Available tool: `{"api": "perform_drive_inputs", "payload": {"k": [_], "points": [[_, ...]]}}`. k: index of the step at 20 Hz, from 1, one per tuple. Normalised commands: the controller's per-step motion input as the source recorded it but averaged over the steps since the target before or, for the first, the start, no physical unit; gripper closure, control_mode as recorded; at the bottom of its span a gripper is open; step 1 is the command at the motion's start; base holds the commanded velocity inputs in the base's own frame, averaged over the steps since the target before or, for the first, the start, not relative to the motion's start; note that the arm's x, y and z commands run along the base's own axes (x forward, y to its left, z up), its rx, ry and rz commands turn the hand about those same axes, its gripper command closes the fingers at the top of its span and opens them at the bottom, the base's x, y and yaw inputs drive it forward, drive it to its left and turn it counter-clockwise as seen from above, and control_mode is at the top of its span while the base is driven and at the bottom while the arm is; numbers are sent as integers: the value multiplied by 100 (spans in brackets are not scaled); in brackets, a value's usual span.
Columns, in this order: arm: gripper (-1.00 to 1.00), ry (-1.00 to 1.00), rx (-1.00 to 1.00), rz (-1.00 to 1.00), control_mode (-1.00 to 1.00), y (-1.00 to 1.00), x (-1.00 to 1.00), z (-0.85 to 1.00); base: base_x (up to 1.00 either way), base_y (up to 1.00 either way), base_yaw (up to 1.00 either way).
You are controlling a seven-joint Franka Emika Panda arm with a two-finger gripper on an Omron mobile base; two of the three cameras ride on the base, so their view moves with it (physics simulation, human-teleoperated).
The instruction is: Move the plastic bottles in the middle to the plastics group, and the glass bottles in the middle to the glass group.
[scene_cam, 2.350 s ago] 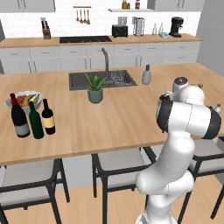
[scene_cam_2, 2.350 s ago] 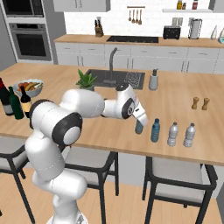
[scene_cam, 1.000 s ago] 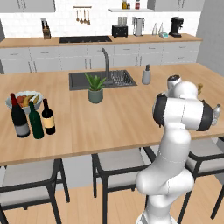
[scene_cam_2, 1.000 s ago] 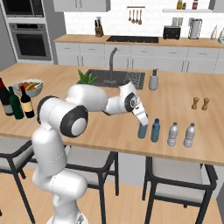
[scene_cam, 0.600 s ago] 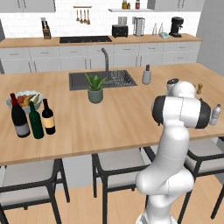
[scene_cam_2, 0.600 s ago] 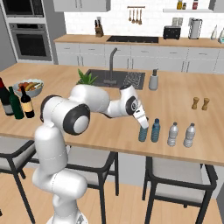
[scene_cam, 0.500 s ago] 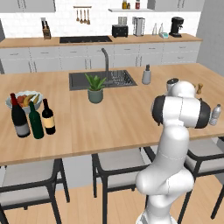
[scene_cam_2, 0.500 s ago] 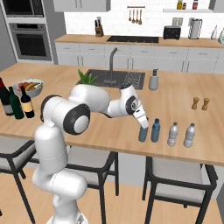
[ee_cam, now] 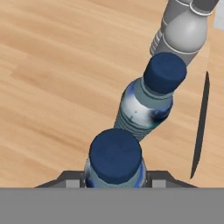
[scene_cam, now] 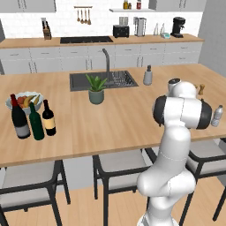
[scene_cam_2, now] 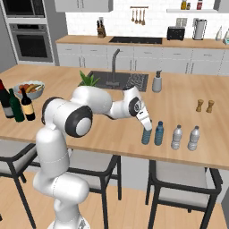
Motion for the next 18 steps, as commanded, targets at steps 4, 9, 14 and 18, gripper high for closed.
{"api": "perform_drive_inputs", "payload": {"k": [4, 9, 14, 18], "points": [[-100, 0, 0, 0, -100, 0, 0, 0, 0, 0, 0], [-100, 0, 0, 0, -100, 0, -2, 1, 0, 0, 0], [-100, -2, 0, 0, -100, 0, -24, 23, 0, 0, 0], [-100, -8, 0, 0, -100, 0, -33, 61, 0, 0, 0]]}}
